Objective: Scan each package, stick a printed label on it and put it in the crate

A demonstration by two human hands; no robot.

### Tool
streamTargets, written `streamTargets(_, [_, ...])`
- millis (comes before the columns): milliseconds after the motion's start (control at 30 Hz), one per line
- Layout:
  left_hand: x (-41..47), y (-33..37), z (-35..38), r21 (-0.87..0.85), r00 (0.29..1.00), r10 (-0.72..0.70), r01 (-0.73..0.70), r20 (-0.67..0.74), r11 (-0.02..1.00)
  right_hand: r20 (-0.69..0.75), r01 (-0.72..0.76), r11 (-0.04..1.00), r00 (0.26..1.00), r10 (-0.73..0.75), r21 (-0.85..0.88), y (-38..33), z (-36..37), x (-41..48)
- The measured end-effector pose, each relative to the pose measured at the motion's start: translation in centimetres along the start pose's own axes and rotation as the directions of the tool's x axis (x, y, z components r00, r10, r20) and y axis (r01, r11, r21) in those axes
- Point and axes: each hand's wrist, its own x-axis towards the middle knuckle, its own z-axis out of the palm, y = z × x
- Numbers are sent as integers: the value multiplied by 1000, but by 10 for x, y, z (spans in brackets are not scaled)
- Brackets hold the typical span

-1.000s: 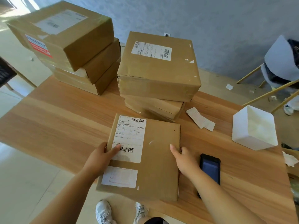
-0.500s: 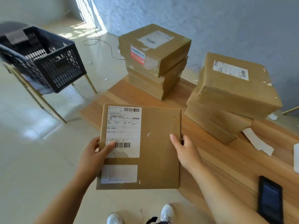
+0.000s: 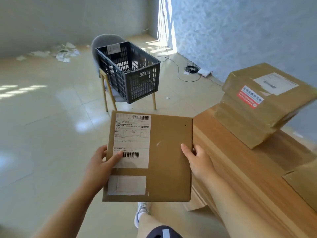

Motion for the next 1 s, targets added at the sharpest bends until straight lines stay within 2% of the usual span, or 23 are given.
streamTargets(300, [172, 33, -69, 35, 996, 0, 3, -88, 999, 77, 96, 991, 993, -89, -92, -98, 93, 174])
streamTargets(600, [323, 66, -115, -11, 983, 4, -6, -183, 1000, 110, 180, 975, 980, -166, -133, -198, 162, 320])
streamTargets(833, [456, 84, -142, -68, 986, 36, -47, -161, 997, 45, 213, 963, 977, -208, -163, -264, 213, 423])
streamTargets(1000, [567, 117, -162, -113, 993, 72, -82, -92, 990, -43, 238, 955, 968, -249, -178, -324, 240, 502])
